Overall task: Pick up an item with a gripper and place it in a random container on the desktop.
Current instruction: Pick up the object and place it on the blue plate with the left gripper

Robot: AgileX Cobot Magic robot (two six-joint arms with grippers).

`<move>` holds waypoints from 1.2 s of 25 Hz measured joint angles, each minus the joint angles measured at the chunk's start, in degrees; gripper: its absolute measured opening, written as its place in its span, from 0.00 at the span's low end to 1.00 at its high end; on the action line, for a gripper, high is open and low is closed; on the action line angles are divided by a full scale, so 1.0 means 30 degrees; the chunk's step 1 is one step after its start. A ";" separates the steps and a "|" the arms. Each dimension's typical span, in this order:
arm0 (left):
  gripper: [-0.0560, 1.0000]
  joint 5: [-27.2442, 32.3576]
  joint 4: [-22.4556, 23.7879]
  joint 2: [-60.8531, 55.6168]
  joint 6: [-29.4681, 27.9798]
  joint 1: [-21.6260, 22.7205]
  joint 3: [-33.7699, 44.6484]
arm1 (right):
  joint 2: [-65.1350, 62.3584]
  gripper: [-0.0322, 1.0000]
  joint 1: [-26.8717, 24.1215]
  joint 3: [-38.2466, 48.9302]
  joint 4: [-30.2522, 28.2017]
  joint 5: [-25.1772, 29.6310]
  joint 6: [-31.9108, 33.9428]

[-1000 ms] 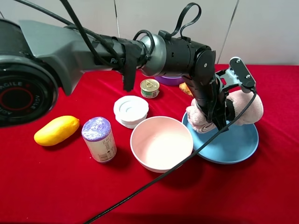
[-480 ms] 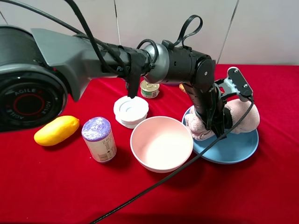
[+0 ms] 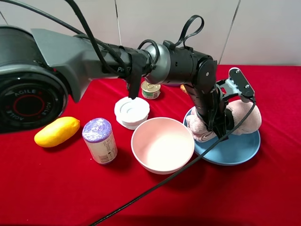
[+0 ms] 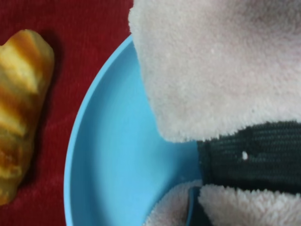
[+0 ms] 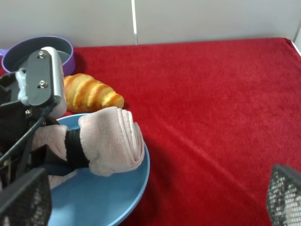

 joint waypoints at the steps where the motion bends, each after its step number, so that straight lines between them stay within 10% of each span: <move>1: 0.52 0.0000 0.0000 0.0000 0.0001 0.0000 0.0000 | 0.0000 0.70 0.0000 0.0000 0.0000 0.0000 0.0000; 10: 0.95 -0.0393 0.0000 0.0000 -0.0035 0.0000 0.0000 | 0.0000 0.70 0.0000 0.0000 0.0000 0.0000 0.0000; 30: 0.99 -0.0289 0.0078 -0.0322 -0.0035 0.0000 0.0000 | 0.0000 0.70 0.0000 0.0000 0.0000 0.0000 0.0000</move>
